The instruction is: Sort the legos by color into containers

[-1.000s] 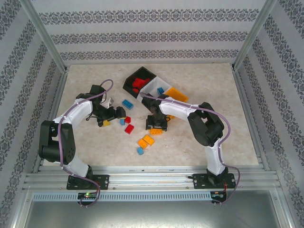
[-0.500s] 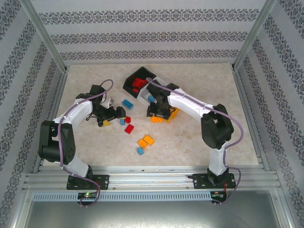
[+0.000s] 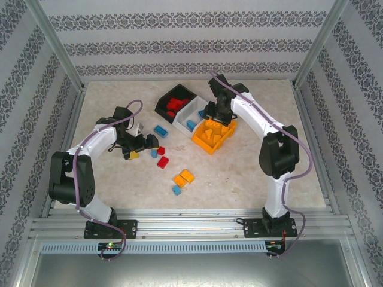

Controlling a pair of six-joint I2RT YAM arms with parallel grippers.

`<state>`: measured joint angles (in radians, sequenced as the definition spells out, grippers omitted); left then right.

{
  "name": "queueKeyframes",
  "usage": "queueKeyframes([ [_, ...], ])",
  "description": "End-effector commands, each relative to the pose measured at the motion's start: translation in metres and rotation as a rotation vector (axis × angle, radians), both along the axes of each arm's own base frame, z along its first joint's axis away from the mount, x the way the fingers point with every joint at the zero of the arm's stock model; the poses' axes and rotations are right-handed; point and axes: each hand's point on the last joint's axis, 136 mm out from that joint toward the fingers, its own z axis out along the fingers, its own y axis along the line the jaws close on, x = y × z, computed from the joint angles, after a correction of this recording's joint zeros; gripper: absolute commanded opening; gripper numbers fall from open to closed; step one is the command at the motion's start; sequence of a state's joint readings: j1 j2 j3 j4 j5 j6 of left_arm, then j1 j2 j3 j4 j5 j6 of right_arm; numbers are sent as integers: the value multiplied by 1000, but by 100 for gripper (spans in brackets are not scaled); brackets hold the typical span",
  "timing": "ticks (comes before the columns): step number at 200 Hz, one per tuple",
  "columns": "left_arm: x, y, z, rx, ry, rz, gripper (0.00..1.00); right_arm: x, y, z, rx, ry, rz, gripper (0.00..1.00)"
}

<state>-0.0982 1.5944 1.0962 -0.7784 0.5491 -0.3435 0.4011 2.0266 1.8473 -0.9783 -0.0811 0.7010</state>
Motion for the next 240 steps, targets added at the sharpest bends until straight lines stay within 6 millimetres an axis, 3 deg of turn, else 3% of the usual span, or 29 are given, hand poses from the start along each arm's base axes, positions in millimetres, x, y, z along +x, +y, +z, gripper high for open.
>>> queueKeyframes([
  [1, -9, -5, 2, -12, 20, -31, 100, 4, -16, -13, -82, 32, 18, 61],
  [44, -6, -6, 0, -17, 35, -28, 100, 7, -25, -26, -99, 63, 19, 67],
  [138, -6, -6, -2, -18, 38, -28, 100, 8, -28, -19, -103, 47, 13, 78],
  [176, -4, -5, 3, -12, 26, -30, 100, 8, -29, 8, -104, -7, 12, 78],
  [205, -6, -2, 7, 2, 6, -27, 100, -11, -15, 29, -89, -31, 60, 78],
  [240, -7, 0, 7, 13, -6, -23, 100, -60, 34, 17, -58, 30, 211, 78],
])
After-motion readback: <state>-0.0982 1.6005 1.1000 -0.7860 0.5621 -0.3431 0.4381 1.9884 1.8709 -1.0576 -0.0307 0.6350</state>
